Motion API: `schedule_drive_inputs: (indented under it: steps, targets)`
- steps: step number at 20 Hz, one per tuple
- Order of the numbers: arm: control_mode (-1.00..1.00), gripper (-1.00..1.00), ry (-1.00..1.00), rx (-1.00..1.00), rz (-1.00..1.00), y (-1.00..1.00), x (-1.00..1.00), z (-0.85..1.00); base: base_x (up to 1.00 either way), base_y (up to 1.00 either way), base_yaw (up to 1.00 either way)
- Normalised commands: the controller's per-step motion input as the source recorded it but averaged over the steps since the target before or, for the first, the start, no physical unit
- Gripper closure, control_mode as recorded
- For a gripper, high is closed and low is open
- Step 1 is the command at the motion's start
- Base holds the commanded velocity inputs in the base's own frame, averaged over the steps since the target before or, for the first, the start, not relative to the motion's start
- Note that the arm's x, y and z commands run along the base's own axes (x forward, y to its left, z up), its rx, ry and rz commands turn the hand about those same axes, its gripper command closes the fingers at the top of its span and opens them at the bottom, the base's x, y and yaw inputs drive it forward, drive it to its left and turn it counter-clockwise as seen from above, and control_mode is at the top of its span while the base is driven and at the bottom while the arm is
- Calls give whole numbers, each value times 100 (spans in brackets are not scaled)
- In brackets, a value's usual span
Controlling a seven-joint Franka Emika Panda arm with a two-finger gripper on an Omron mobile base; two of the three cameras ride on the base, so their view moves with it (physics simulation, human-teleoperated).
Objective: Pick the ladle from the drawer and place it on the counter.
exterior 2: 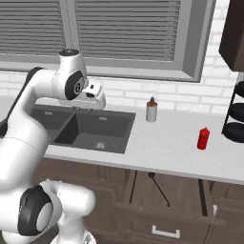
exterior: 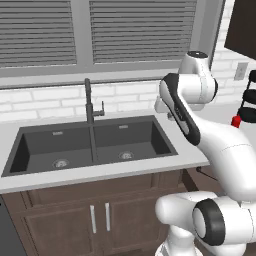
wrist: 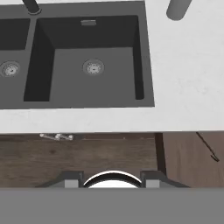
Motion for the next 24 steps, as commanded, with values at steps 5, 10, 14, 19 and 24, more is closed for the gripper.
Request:
schedule_drive_inputs:
  steps: [5, 10, 14, 19, 24]
  targets:
    - [-100, -100, -5, 12, -5, -57, -14, 0, 0, 0, 0]
    - [-100, -100, -3, 25, -18, -100, -20, -2, 0, 0, 0]
    - [-100, -100, -4, 25, -27, -100, -50, -8, 0, 0, 0]
    - [-100, -100, -3, 18, -29, -100, -60, -38, 0, 0, 0]
    - [-100, -100, 18, 11, -33, -90, -27, -84, 0, 0, 0]
